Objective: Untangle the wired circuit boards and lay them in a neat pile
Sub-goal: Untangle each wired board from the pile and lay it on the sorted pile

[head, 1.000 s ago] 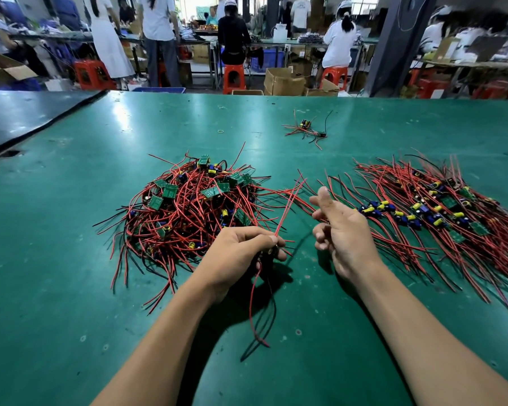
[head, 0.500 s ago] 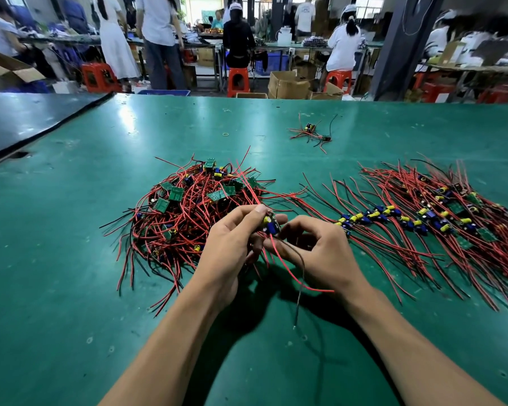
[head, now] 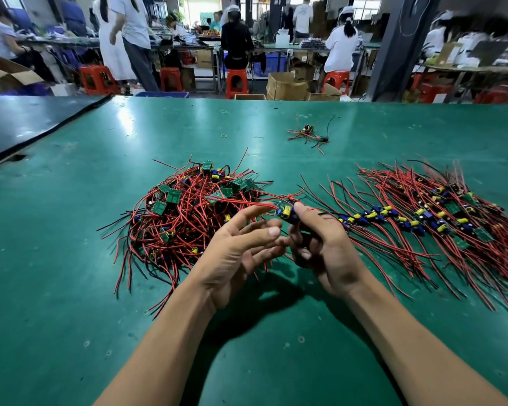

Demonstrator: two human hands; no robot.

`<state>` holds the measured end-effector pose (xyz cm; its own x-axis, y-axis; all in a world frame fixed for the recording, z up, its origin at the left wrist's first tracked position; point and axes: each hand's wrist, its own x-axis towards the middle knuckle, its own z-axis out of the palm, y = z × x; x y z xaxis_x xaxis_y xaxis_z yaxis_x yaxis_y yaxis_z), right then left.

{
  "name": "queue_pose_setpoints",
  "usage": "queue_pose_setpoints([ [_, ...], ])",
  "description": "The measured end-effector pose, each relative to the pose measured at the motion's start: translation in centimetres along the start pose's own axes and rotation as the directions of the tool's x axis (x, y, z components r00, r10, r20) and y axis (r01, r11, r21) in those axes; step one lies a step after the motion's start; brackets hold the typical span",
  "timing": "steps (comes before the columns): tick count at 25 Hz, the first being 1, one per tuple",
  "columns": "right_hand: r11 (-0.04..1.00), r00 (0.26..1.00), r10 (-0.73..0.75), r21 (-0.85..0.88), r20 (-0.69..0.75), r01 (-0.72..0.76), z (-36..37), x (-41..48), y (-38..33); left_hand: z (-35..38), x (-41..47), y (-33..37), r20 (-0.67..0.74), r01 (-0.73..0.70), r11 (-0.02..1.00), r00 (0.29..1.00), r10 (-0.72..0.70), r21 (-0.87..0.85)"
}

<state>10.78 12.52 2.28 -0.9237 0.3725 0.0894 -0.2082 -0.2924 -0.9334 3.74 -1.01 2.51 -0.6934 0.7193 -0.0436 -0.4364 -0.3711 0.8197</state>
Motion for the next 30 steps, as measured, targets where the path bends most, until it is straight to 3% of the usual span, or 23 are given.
queue_pose_setpoints([
  [3, 0.978, 0.978, 0.201, 0.053, 0.055, -0.204, -0.3, -0.1, -0.3, 0.2, -0.2, 0.1, -0.006, 0.124, 0.992, 0.992, -0.124, 0.035],
  [5, 0.963, 0.956, 0.27, -0.003, 0.117, -0.271, -0.4, -0.3, -0.3, 0.2, -0.2, 0.1, 0.003, 0.181, 0.978, 0.983, -0.182, 0.106],
  [9, 0.963, 0.971, 0.217, -0.184, 0.098, -0.197, -0.8, -0.4, -0.2, 0.1, -0.5, -0.1, 0.024, 0.152, 0.978, 0.987, -0.157, 0.143],
  [13, 0.962, 0.986, 0.169, -0.217, -0.001, -0.165, -1.9, 0.3, -0.3, 0.1, -0.4, -0.7, 0.02, 0.131, 0.98, 0.991, -0.136, 0.149],
  [18, 0.942, 0.994, 0.106, -0.319, -0.019, -0.107, -2.2, 0.2, -0.1, -0.1, -0.3, -0.7, 0.009, 0.171, 0.959, 0.984, -0.178, 0.225],
  [23, 0.941, 0.997, 0.074, -0.33, -0.018, -0.075, -2.3, 0.3, 0.2, 0.1, -0.2, -1.5, -0.013, 0.158, 0.935, 0.987, -0.162, 0.316],
  [30, 0.972, 0.982, 0.18, -0.164, 0.057, -0.168, -2.5, 0.3, 1.1, -0.1, 0.3, -1.9, -0.101, 0.055, 0.936, 0.995, -0.021, 0.348],
])
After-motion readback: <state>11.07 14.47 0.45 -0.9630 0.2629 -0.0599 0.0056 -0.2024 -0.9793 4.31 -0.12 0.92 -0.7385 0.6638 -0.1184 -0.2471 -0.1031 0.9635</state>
